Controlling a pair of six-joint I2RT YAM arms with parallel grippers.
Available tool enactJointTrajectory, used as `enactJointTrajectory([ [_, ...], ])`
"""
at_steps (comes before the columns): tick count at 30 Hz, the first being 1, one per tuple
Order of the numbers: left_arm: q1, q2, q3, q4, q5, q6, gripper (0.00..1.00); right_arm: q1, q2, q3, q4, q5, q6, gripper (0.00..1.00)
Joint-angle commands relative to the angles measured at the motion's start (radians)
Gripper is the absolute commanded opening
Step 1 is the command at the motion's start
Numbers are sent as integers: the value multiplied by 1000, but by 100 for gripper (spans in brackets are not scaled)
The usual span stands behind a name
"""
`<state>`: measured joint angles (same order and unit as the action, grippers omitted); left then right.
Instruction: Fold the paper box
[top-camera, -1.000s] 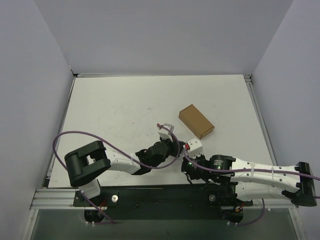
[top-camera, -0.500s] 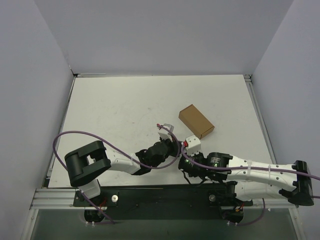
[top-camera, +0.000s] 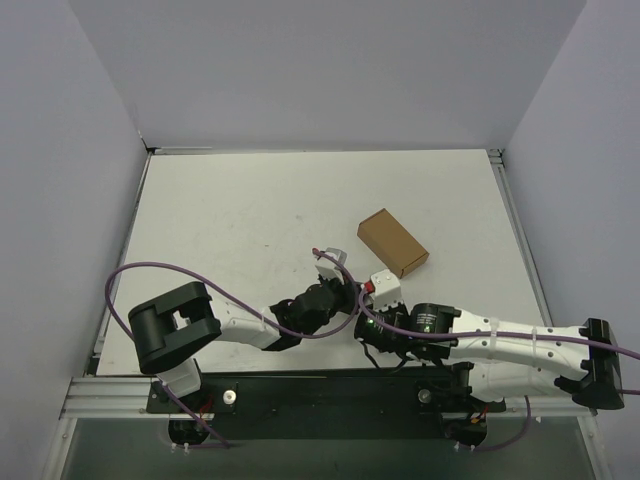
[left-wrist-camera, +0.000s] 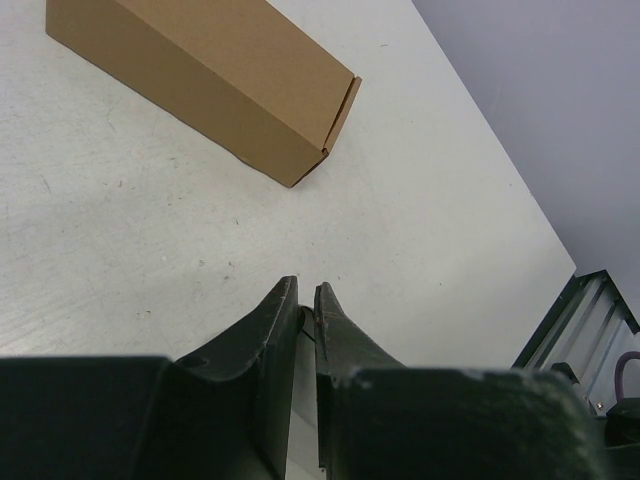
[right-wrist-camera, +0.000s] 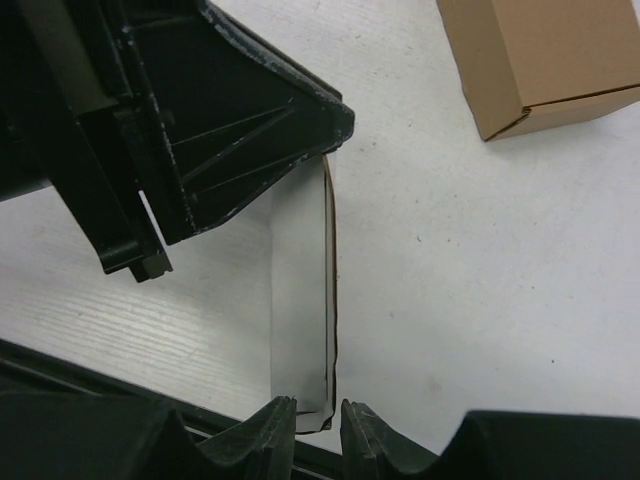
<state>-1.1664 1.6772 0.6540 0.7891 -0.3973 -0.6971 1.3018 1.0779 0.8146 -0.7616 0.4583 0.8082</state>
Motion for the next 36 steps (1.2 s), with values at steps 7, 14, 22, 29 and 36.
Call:
enactJointTrajectory([
  [7, -24, 70, -73, -321, 48, 36, 15, -22, 20, 55, -81, 82, 8, 31],
  [14, -30, 70, -71, -317, 43, 38, 15, -12, 80, 32, -74, 83, 3, 20],
  [22, -33, 70, -96, -292, 29, 24, 15, 36, 154, 17, -82, 129, 75, 0],
  [29, -38, 93, -125, -245, 26, -15, 13, 96, 240, 26, -192, 215, 267, 0],
  [36, -36, 85, -126, -225, 37, -21, 12, 128, 319, 69, -281, 261, 345, 0],
])
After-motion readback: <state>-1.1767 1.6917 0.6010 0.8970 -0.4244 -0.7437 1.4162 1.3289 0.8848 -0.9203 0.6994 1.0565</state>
